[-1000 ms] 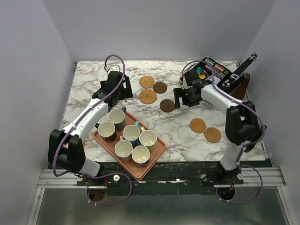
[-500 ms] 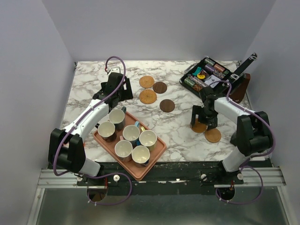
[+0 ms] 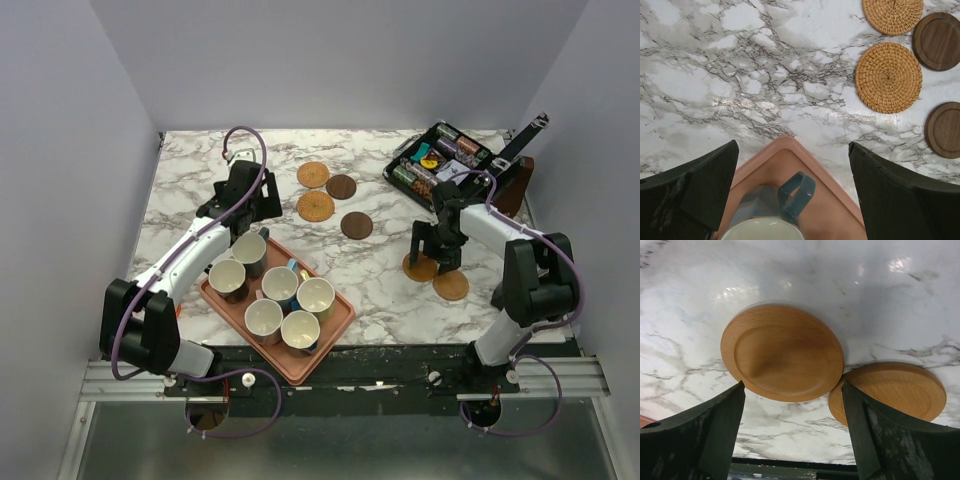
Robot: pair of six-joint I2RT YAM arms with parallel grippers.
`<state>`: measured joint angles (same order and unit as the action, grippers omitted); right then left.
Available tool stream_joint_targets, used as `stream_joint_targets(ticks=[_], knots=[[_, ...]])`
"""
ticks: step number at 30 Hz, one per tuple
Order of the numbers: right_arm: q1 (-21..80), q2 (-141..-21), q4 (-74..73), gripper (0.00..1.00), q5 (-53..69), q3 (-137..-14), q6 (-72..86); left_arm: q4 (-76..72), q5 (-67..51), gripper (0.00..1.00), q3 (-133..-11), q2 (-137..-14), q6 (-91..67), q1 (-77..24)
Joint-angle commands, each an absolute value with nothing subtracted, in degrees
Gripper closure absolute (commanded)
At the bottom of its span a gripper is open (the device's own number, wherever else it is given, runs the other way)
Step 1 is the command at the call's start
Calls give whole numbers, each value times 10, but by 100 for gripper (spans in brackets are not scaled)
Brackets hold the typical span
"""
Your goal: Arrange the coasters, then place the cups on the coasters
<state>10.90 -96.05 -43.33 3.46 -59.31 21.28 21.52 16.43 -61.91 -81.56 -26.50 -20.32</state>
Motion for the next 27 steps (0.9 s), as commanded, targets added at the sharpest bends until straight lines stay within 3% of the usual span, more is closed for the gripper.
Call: stream_joint_targets(ticks=[1, 27], knots=[[107, -997, -395, 16, 124, -620, 194, 214, 171, 1, -613, -791, -274, -201], [180, -1156, -435, 20, 187, -827, 151, 226, 182, 1, -609, -784, -279, -201]])
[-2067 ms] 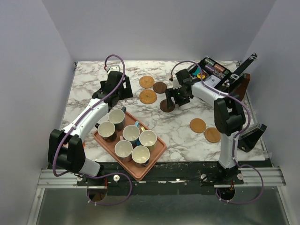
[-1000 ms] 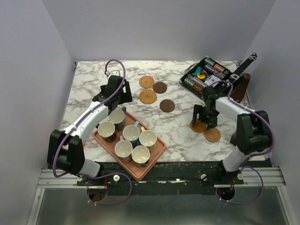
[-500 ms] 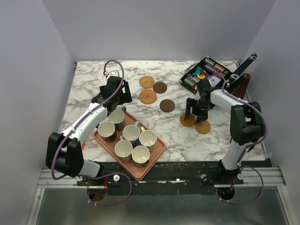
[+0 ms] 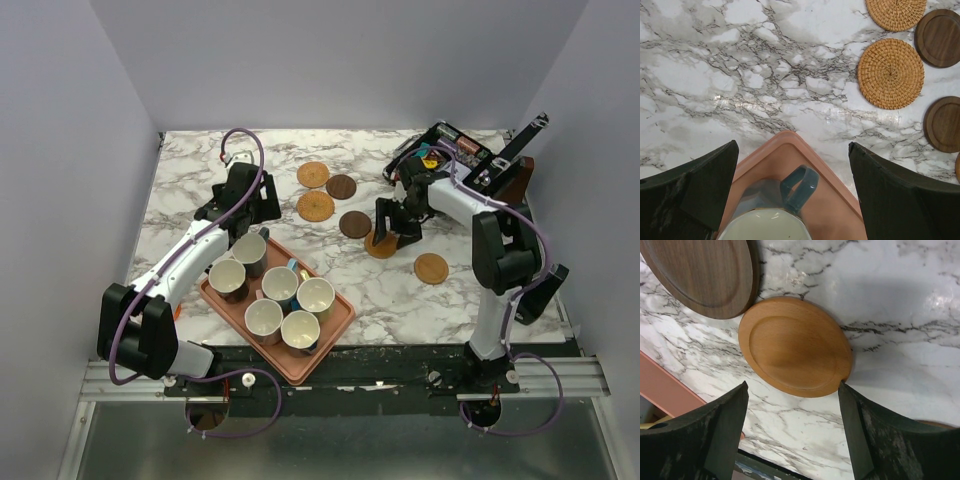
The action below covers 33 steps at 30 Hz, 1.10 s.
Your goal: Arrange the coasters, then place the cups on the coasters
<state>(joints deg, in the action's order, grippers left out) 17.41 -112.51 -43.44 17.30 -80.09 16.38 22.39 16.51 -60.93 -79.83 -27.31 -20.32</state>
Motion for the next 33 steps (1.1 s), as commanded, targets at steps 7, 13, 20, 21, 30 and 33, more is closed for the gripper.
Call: stream_joint_targets(ticks=[7, 13, 20, 21, 30, 33], knots=[[181, -1108, -430, 14, 121, -810, 178, 229, 189, 1, -613, -783, -276, -201], [164, -997, -436, 5, 13, -730, 208, 221, 187, 1, -613, -787, -275, -201], [80, -947, -446, 0, 3, -633, 225, 209, 173, 1, -614, -799, -269, -201], [76, -948, -447, 0, 5, -628, 227, 208, 171, 1, -616, -802, -268, -201], [67, -959, -453, 0, 3, -587, 258, 208, 171, 1, -622, -806, -264, -201], [68, -934, -446, 0, -46, -581, 265, 208, 171, 1, -619, -803, -268, -201]])
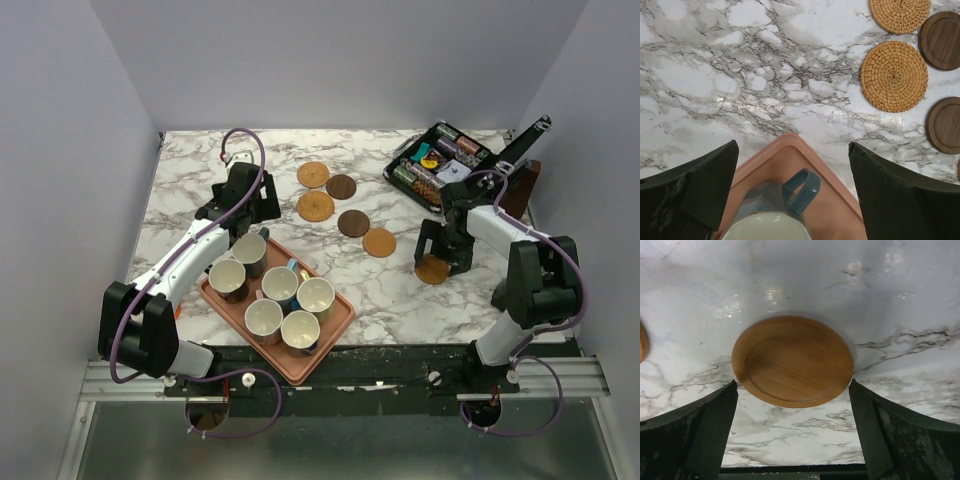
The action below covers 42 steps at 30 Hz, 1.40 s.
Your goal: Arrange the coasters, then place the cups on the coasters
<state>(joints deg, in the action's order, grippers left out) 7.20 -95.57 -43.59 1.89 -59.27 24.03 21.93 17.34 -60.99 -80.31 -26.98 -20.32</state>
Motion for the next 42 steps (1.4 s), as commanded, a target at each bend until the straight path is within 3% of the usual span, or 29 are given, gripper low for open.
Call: stream_joint_targets(ticks=[1, 9, 18, 32, 42], knots=[[68, -926, -440, 0, -57, -580, 267, 207, 170, 1, -616, -803, -269, -201], [67, -948, -423, 0, -62, -568, 279, 207, 171, 1, -620, -805, -264, -201], [68, -999, -391, 2, 32, -570, 253, 204, 168, 1, -618, -806, -271, -201], [70, -1065, -374, 12, 47, -681, 275, 214, 182, 1, -616, -799, -270, -201], [74, -1055, -348, 11, 44, -700, 289, 215, 185, 1, -624, -801, -266, -201]])
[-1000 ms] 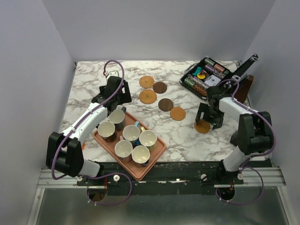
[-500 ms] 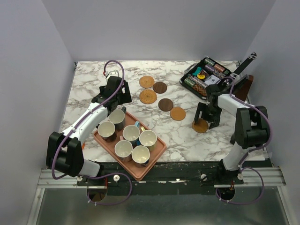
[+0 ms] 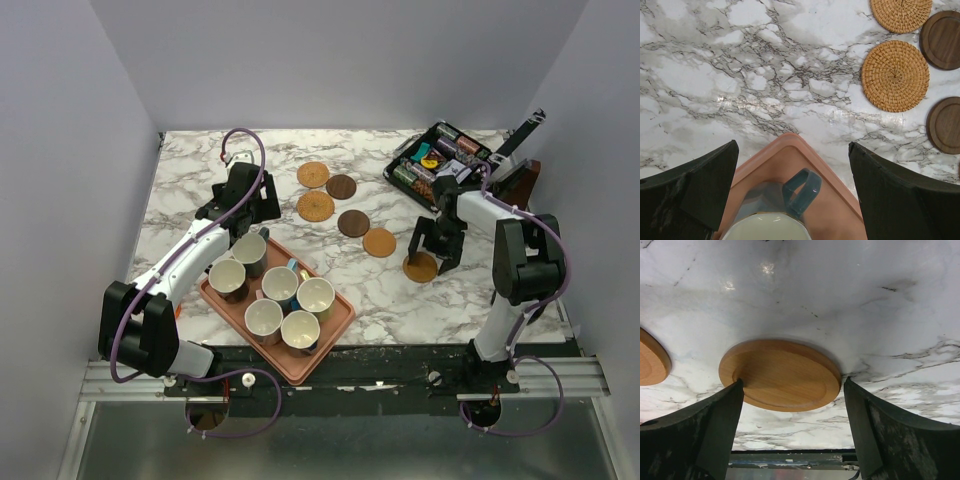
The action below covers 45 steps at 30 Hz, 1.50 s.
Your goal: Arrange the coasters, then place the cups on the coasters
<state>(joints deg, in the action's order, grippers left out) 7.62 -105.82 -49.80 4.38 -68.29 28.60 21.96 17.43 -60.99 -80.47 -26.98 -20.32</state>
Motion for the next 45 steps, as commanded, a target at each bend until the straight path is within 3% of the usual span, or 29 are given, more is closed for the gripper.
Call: stream_joint_targets(ticks=[1, 7, 18, 32, 37, 45], knots=[[75, -1049, -347, 10, 40, -694, 288, 216, 185, 1, -625, -802, -266, -201], [77, -1039, -359, 5, 46, -673, 247, 212, 180, 1, -626, -806, -265, -201], [122, -1066, -395, 23, 119, -669, 192, 214, 171, 1, -628, -814, -264, -201], [197, -1097, -424, 28, 145, -690, 149, 222, 181, 1, -614, -795, -271, -201], [210, -1079, -443, 27, 134, -685, 142, 221, 184, 1, -608, -788, -274, -201], [188, -1050, -472, 14, 102, -738, 131, 221, 189, 1, -601, -774, -274, -201]])
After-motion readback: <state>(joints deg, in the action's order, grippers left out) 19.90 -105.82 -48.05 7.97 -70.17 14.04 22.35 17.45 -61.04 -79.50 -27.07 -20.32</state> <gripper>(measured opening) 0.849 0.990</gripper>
